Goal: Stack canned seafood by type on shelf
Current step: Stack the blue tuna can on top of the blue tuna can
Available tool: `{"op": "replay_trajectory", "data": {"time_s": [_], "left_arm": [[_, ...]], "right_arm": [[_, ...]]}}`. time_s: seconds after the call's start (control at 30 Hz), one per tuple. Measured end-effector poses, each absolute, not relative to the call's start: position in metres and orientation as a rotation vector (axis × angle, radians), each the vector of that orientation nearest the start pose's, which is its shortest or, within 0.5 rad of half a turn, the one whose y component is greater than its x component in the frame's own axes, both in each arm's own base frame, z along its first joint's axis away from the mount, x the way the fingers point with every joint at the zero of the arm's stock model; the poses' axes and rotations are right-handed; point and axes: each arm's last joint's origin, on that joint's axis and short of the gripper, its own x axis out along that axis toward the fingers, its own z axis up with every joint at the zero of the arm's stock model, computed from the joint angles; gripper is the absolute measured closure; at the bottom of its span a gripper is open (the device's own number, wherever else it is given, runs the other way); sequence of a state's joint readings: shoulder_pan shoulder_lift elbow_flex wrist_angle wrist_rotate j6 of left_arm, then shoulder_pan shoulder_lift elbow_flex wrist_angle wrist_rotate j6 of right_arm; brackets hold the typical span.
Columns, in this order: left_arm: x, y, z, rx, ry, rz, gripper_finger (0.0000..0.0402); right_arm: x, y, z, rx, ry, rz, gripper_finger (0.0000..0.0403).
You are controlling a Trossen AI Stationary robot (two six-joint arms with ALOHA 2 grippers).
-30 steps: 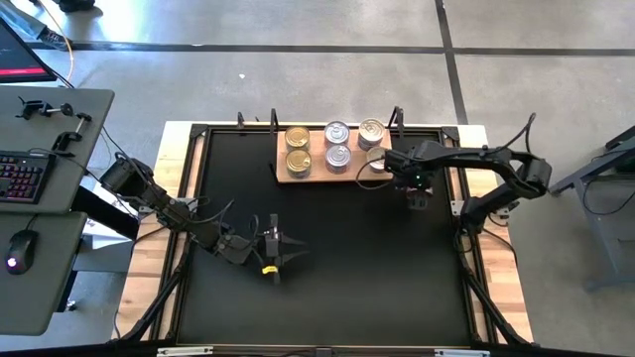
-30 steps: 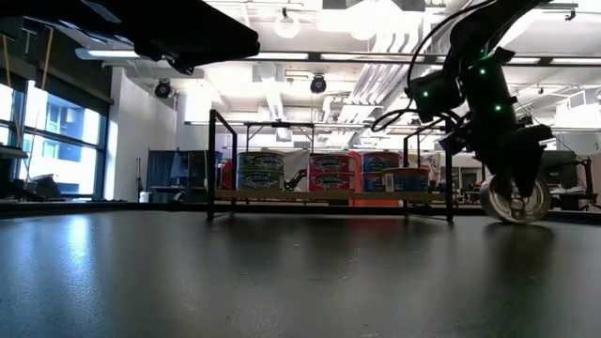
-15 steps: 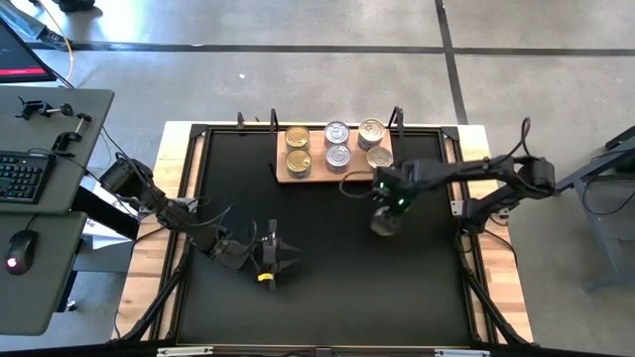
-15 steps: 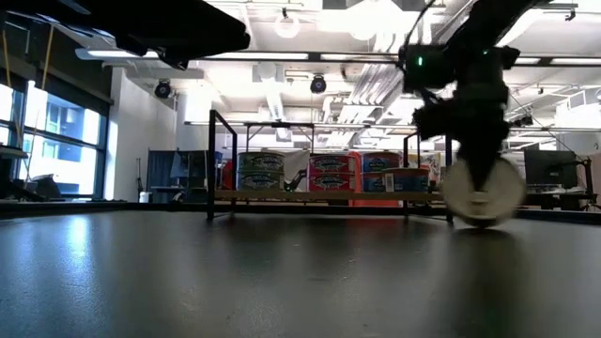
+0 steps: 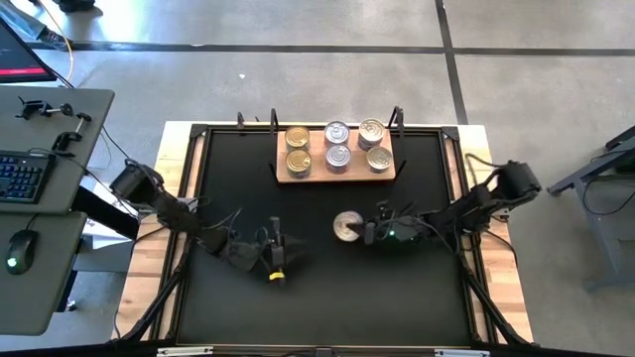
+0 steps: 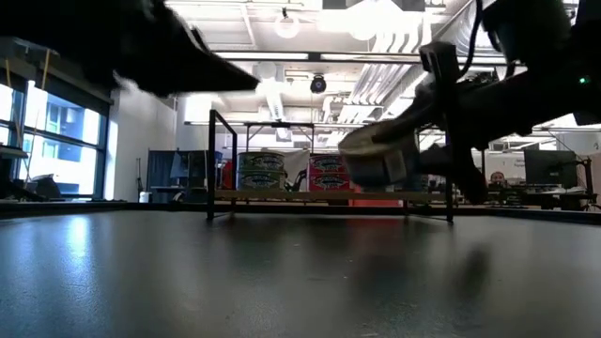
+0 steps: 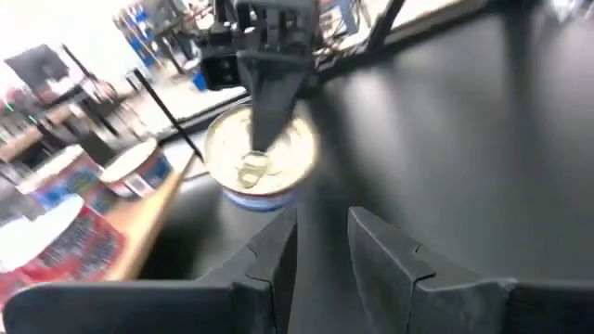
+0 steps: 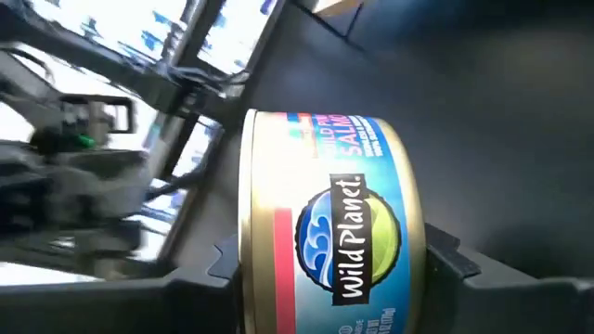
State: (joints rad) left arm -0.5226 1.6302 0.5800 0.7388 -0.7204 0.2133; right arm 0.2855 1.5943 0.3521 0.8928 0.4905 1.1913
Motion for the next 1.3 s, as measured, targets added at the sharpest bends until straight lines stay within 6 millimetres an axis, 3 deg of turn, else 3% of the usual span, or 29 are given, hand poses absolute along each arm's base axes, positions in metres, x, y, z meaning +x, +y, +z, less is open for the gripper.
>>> {"op": "replay_trajectory", "data": {"time_s": [0.1, 0.27, 0.43, 0.63, 0.77, 0.83, 1.07, 1.3], "left_arm": [[0.275, -0.124, 0.148, 0.503, 0.271, 0.168, 0.0304], [0.297, -0.123, 0.144, 0.717, 0.23, -0.071, 0.0263], [0.306, -0.139, 0.133, 1.154, 0.225, -0.259, 0.0218], [0.327, -0.149, 0.123, 1.567, 0.287, -0.159, 0.0182], [0.342, -0.143, 0.119, 1.808, 0.439, -0.01, 0.0172], [0.349, -0.139, 0.117, 1.853, 0.508, 0.045, 0.0172], [0.358, -0.121, 0.122, 1.76, 0.567, 0.181, 0.0172], [0.359, -0.117, 0.126, 1.736, 0.597, 0.271, 0.0172]], "right_arm": [[0.252, 0.064, 0.116, 1.096, 0.176, -0.323, 0.0235], [0.267, 0.069, 0.124, 1.143, 0.136, -0.219, 0.0235], [0.27, 0.063, 0.133, 1.138, 0.109, -0.167, 0.0235], [0.272, 0.054, 0.134, 1.14, 0.118, -0.155, 0.0235], [0.273, 0.052, 0.134, 1.138, 0.126, -0.15, 0.0235], [0.273, 0.051, 0.134, 1.122, 0.121, -0.156, 0.0235], [0.273, 0.051, 0.134, 1.101, 0.112, -0.163, 0.0235], [0.273, 0.05, 0.138, 1.162, 0.088, -0.135, 0.0235]]}}
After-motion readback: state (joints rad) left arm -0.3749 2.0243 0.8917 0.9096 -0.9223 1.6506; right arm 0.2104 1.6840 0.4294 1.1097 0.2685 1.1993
